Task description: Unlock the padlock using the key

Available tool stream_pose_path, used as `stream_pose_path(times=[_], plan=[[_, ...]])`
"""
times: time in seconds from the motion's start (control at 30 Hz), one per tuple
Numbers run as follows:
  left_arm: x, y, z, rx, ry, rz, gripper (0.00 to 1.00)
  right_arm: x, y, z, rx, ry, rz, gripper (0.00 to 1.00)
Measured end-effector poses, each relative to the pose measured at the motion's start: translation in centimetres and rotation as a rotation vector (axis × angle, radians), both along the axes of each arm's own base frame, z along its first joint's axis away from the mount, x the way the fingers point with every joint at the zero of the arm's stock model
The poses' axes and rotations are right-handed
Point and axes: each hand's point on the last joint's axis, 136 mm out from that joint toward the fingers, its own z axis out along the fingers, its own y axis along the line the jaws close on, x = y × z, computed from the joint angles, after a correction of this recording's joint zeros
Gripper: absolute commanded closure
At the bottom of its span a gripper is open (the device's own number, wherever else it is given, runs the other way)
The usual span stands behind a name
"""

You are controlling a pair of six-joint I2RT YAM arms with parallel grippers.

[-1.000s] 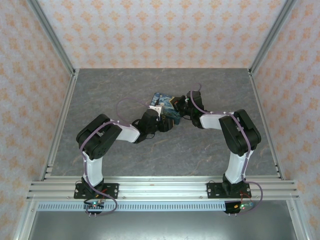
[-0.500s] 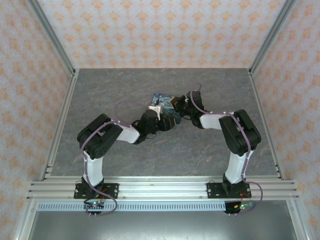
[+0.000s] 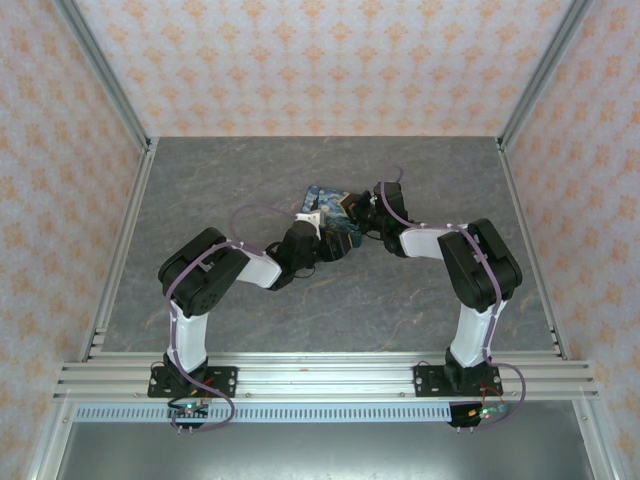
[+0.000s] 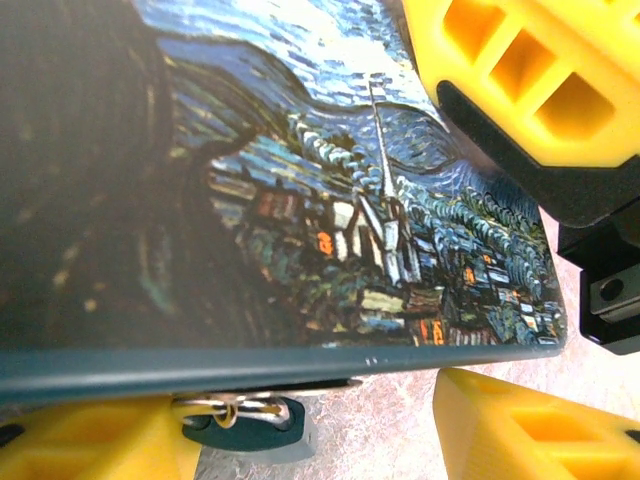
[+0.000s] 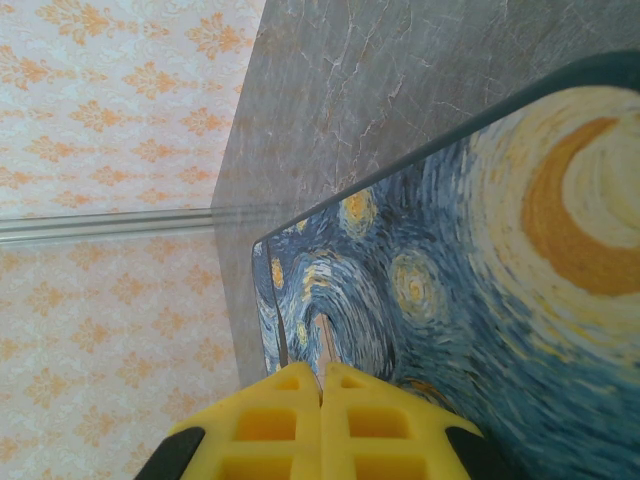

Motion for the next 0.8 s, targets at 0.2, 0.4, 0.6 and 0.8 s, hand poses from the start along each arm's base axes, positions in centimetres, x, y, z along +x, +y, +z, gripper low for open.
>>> stream_pose_path(times=[0.2, 0.4, 0.6, 0.8], plan=[[-0.42, 0.08, 0.21, -0.051, -0.005, 0.002, 0.39, 0.00, 0.00, 0.00, 0.000, 0.000, 0.000, 1.00], [-0.84, 0.22, 0.35, -0.086, -0.007, 0.005, 0.39, 0.00, 0.00, 0.00, 0.000, 0.000, 0.000, 1.00], [-0.77, 0.18, 0.56, -0.105, -0.002, 0.014, 0.40, 0.00, 0.00, 0.00, 0.000, 0.000, 0.000, 1.00], [-0.95, 0.37, 0.54, -0.159, -0.001, 0.033, 0.41, 0.00, 0.00, -0.01, 0.000, 0.000, 0.000, 1.00]])
